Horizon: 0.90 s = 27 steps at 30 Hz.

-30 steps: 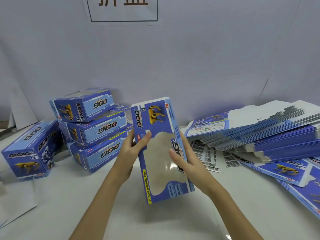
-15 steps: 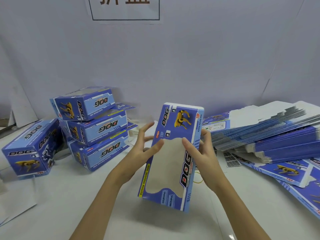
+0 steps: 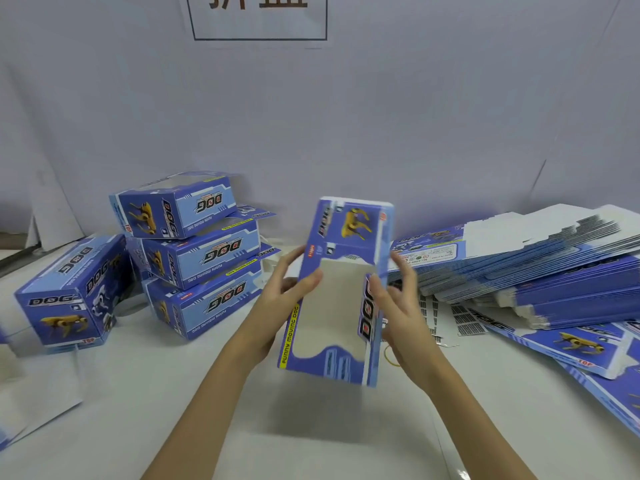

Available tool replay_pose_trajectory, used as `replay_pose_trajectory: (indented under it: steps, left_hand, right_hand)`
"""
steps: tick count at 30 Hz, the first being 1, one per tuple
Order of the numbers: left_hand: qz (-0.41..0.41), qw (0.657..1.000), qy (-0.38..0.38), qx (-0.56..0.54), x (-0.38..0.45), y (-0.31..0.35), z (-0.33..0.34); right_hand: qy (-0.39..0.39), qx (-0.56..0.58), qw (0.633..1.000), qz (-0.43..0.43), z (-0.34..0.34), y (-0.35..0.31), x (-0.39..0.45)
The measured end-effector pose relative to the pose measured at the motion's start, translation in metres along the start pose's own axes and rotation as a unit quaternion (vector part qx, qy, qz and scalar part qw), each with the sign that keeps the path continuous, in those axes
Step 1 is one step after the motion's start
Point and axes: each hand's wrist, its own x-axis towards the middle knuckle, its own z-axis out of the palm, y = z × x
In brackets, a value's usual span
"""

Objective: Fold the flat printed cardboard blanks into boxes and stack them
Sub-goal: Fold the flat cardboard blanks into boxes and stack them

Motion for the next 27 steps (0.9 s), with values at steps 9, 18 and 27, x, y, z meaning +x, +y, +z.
replay_pose_trajectory:
  steps: [9,18,27]
  left_hand:
    - [-0.004,0.998,0.052,-0.019,0.009,-0.012,0.002]
    - [-0.108,0.979,0.150,-0.084,0.005,-0.010,-0.009]
    - [-0.140,0.981,0.130,-0.041,0.006,-0.017,-0.006]
  right_hand:
    - [-0.032,-0.064,0.997,0.042,0.008,0.009,-0.002]
    - [0.126,0.166,0.977,-0.050,0.044,-0.010,0.009]
    - [-0.198,-0.128,0.969,-0.072,0.177,-0.101,0.073]
